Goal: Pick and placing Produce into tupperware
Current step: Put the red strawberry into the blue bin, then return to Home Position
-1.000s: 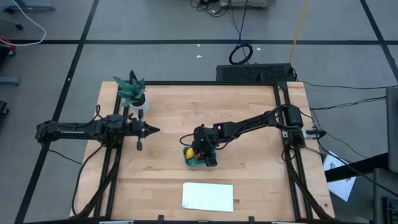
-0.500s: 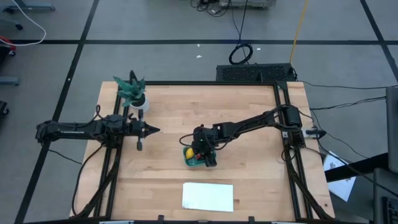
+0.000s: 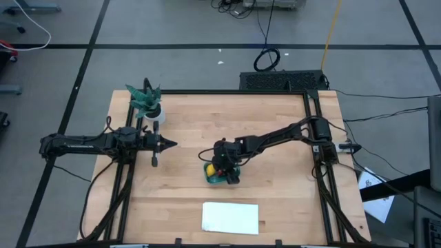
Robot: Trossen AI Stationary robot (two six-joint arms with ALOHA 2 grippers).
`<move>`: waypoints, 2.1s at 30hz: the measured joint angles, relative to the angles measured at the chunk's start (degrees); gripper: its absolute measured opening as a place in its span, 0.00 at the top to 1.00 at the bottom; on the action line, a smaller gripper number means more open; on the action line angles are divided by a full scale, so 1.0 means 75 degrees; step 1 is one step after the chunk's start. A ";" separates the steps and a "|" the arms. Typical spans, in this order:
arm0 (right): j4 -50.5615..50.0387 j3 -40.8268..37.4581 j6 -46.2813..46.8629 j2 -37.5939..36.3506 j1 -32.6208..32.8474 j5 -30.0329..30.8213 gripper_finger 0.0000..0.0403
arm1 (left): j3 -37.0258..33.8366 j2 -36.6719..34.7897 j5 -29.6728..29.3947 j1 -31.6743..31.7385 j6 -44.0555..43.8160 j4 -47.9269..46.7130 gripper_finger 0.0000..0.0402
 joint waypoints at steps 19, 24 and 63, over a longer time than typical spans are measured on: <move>0.0034 -0.0006 0.0001 0.0187 0.0003 -0.0025 0.56 | 0.0000 0.0000 -0.0003 0.0000 0.0003 -0.0006 0.99; 0.0035 -0.0006 0.0119 0.0187 0.0003 -0.0031 0.48 | 0.0001 -0.0003 -0.0001 0.0001 0.0003 -0.0006 0.99; -0.0293 0.0029 0.0111 -0.0524 -0.0026 0.0430 0.47 | 0.0000 -0.0001 -0.0001 0.0003 0.0000 -0.0006 0.99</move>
